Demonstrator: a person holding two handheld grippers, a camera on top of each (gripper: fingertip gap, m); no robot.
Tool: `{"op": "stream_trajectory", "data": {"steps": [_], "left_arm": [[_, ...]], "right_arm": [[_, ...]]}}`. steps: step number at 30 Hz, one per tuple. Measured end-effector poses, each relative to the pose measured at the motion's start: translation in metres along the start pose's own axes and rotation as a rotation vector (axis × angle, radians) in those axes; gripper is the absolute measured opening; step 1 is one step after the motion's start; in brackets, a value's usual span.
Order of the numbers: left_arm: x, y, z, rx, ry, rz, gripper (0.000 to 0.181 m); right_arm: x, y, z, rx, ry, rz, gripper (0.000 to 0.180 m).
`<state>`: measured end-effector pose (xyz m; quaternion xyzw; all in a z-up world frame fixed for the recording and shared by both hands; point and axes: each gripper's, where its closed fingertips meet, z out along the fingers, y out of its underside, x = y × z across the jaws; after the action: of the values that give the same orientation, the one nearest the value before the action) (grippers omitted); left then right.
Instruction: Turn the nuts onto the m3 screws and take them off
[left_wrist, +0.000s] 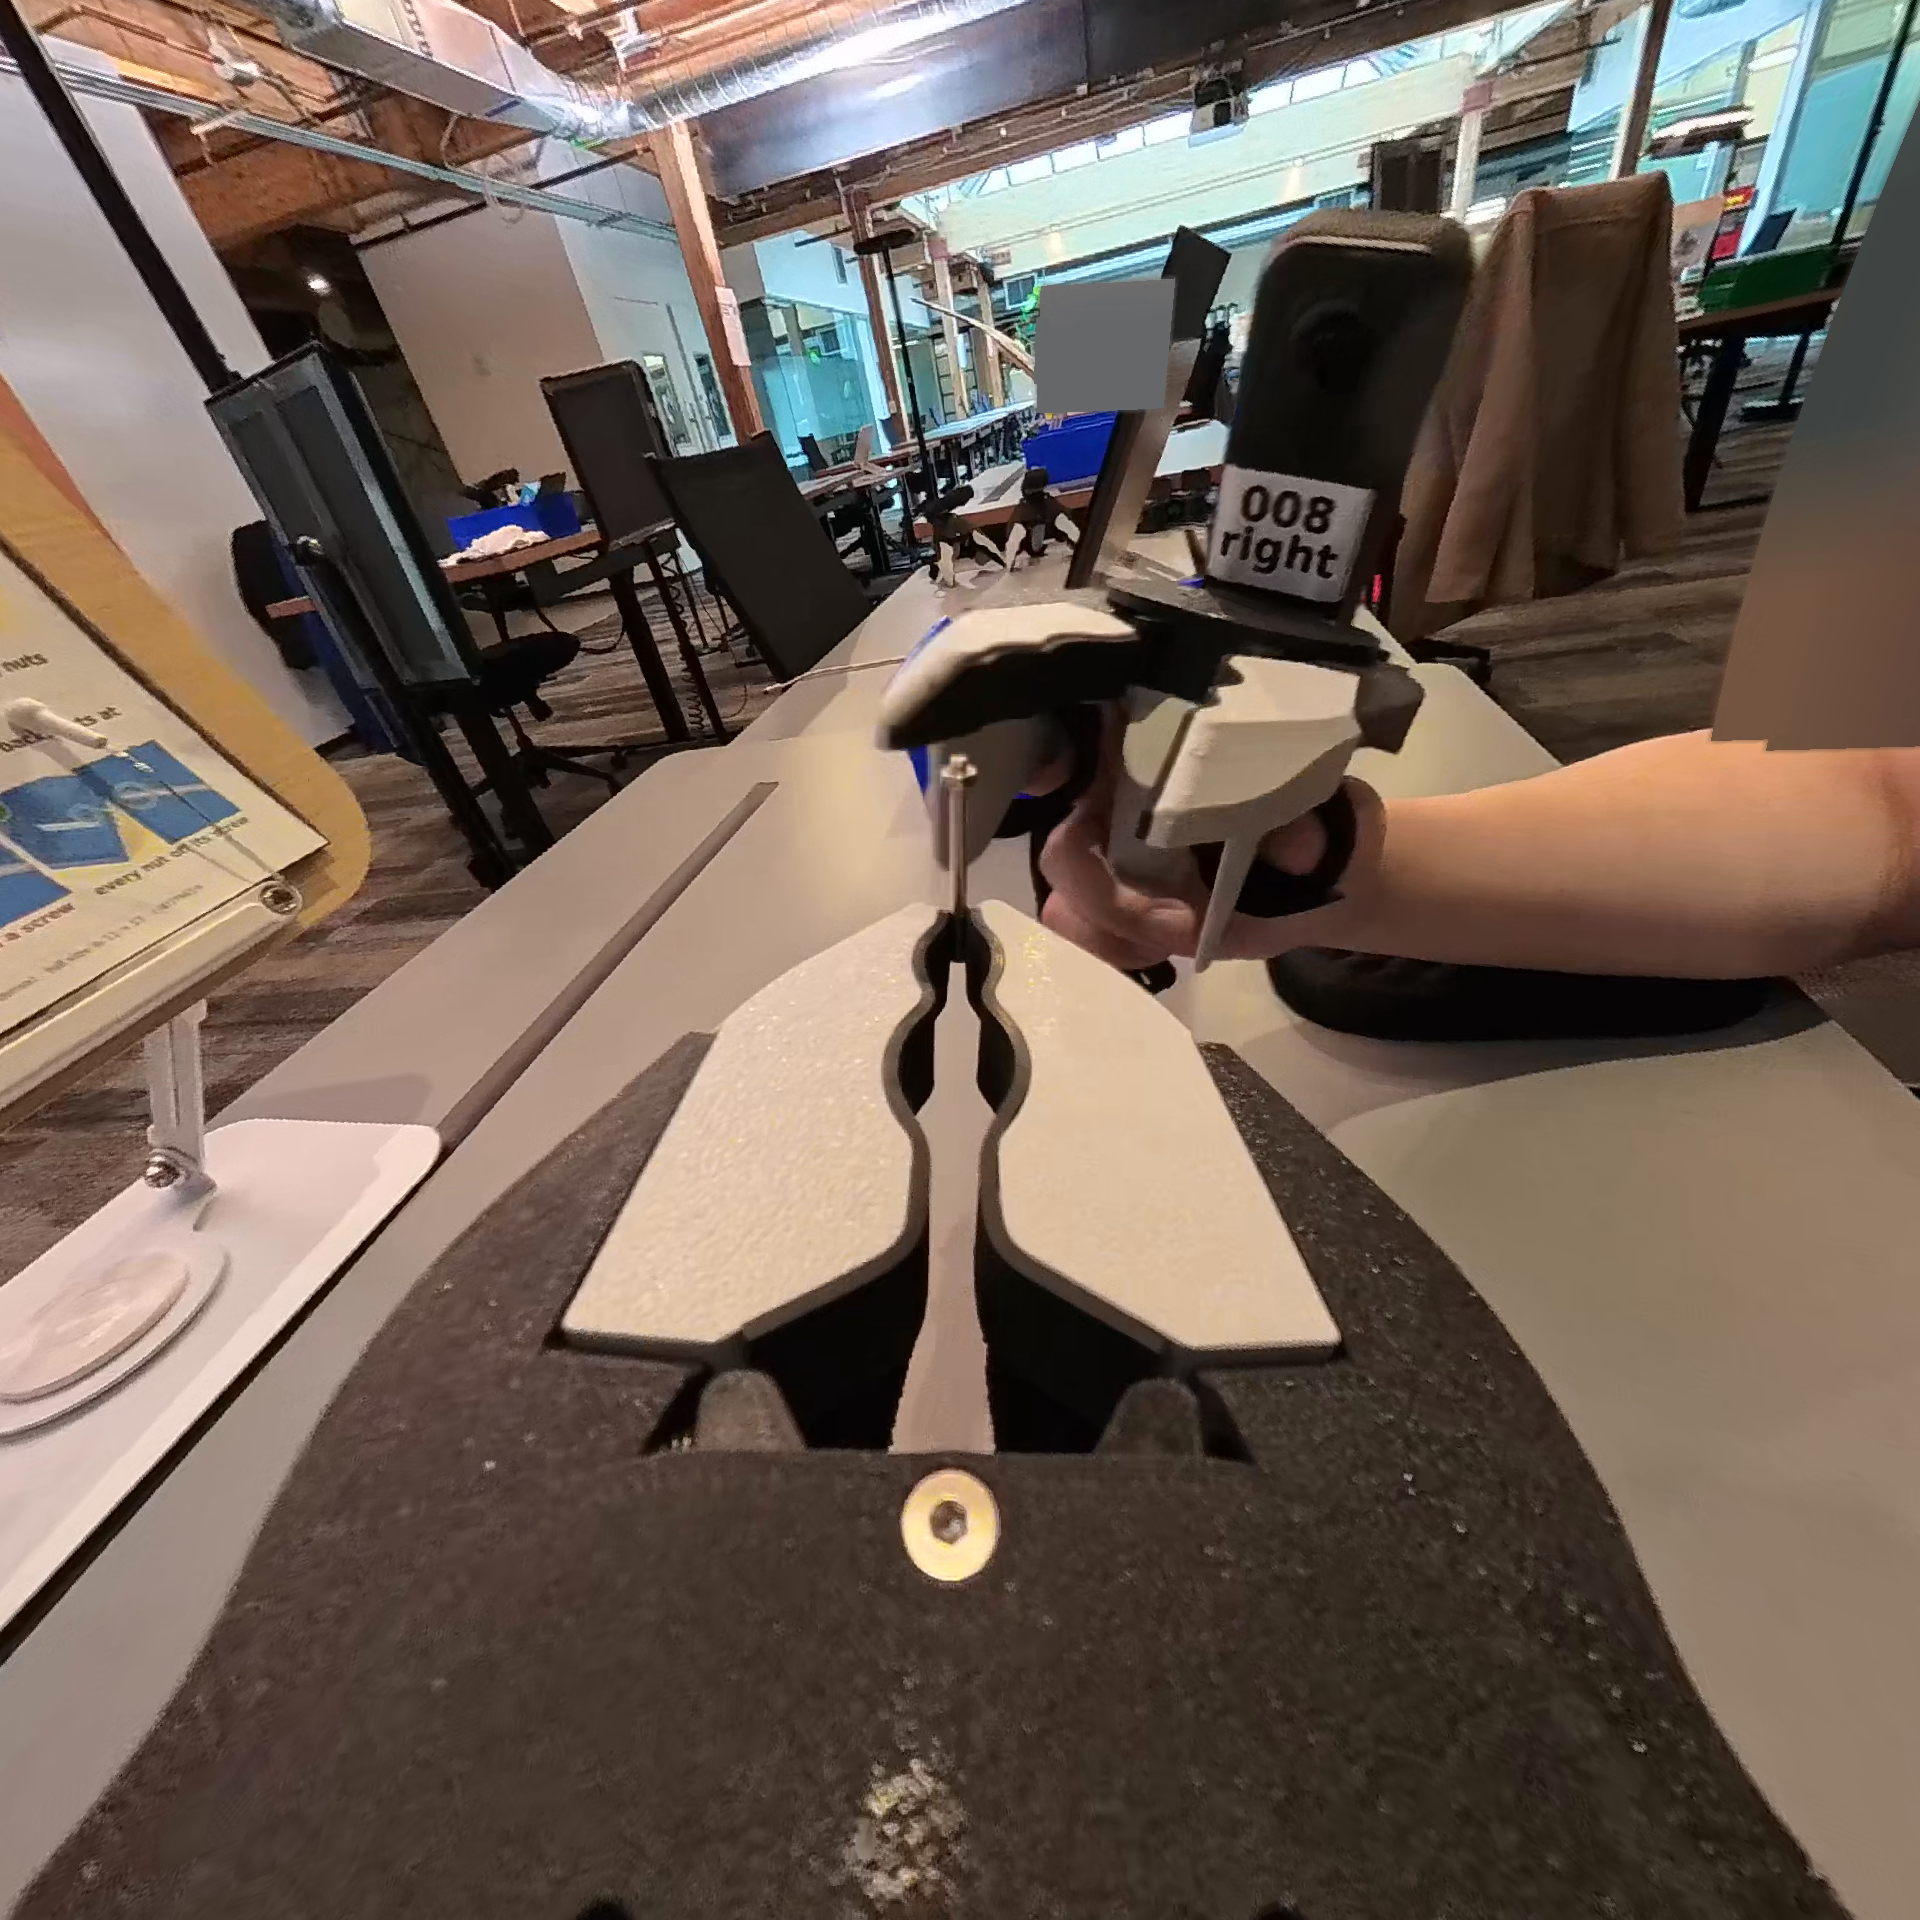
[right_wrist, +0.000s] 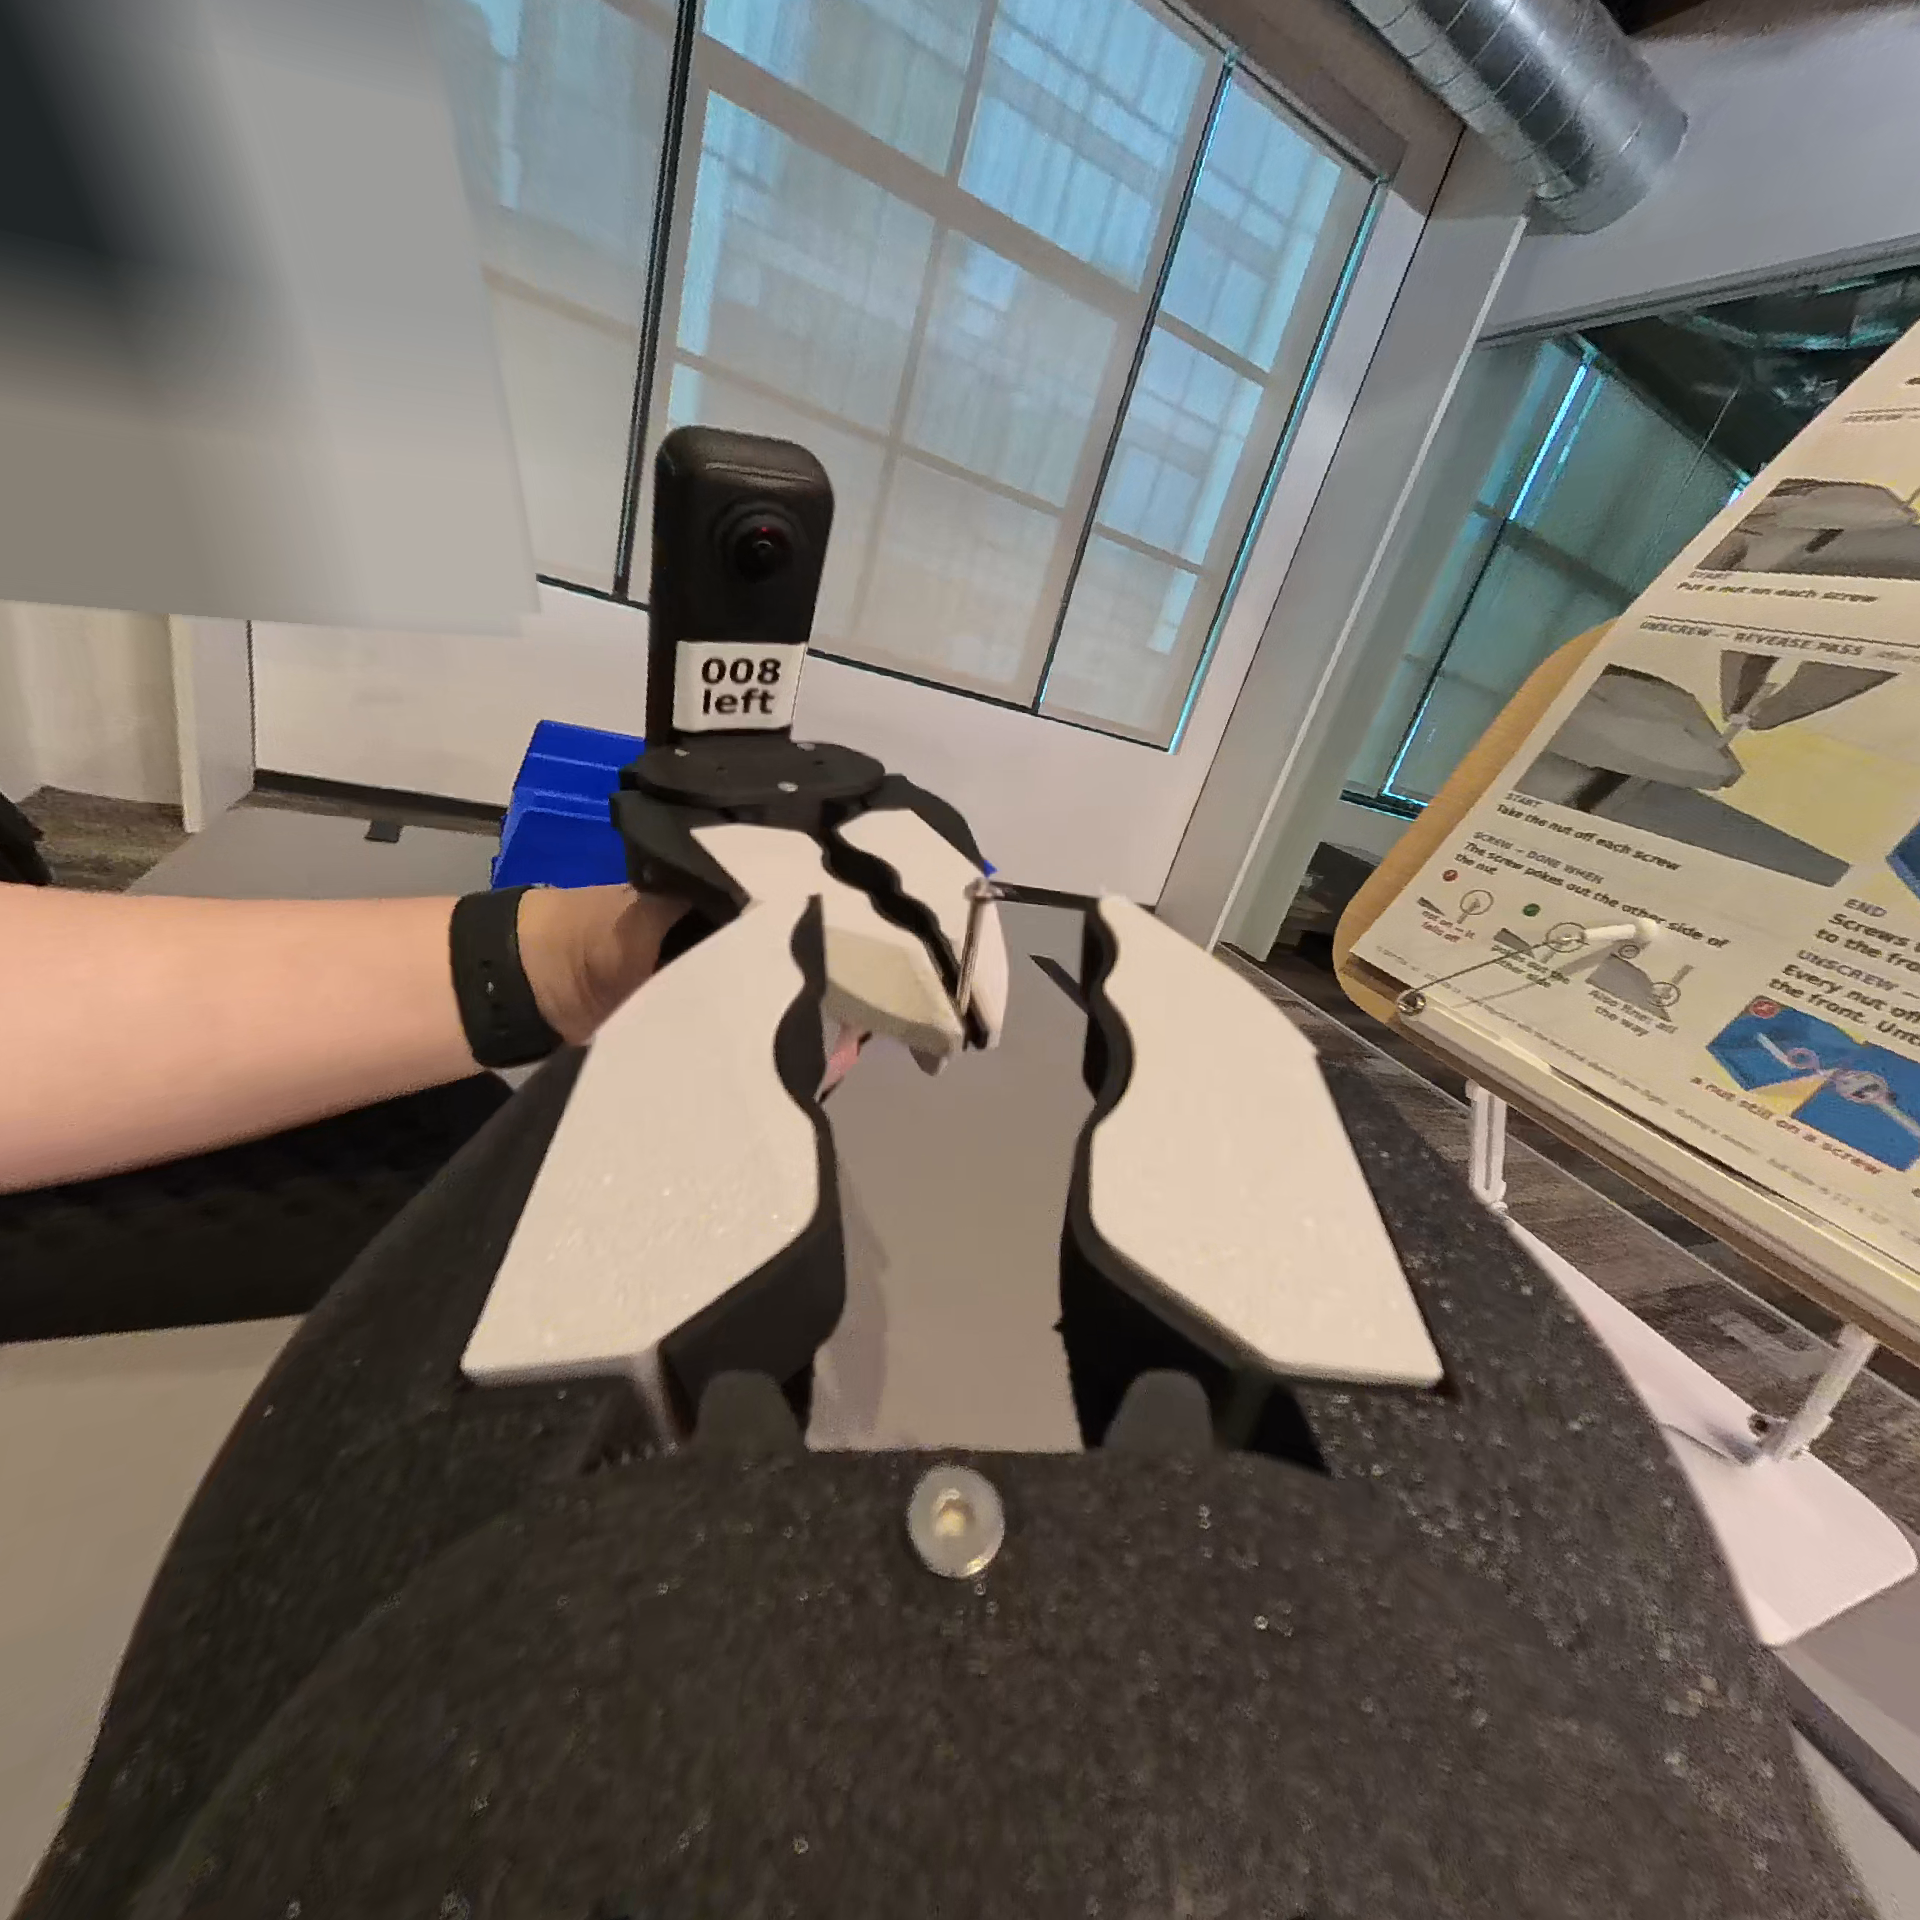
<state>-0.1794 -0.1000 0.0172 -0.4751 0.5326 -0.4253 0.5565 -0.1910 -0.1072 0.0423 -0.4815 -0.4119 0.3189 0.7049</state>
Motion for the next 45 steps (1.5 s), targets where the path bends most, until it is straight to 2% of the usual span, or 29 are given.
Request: {"op": "stream_trajectory", "data": {"steps": [3, 10, 16, 23, 27, 34, 45], "left_arm": [[0.009, 0.001, 0.008, -0.011, 0.033, 0.016, 0.002], [0.016, 0.004, 0.017, -0.029, 0.056, 0.028, 0.002], [0.007, 0.003, 0.011, -0.025, 0.014, 0.028, 0.002], [-0.01, 0.0, -0.004, -0.001, -0.059, 0.006, 0.002], [-0.005, -0.003, -0.005, 0.022, -0.018, -0.01, 0.002], [0.016, 0.006, 0.016, -0.041, 0.058, 0.028, 0.002], [-0.003, 0.001, 0.0, -0.009, -0.024, 0.017, 0.002]], "right_arm": [[-0.01, 0.0, 0.006, 0.001, -0.032, 0.0, 0.059], [-0.027, 0.004, 0.015, -0.021, -0.059, -0.054, 0.064], [-0.023, 0.003, 0.012, -0.017, -0.058, -0.028, 0.062], [-0.016, 0.003, 0.007, -0.017, -0.05, -0.018, 0.052], [-0.005, 0.001, 0.004, 0.006, -0.004, 0.012, 0.056], [-0.018, 0.002, 0.009, -0.004, -0.062, 0.016, 0.058], [-0.017, 0.004, 0.005, -0.022, -0.082, 0.006, 0.048]]}}
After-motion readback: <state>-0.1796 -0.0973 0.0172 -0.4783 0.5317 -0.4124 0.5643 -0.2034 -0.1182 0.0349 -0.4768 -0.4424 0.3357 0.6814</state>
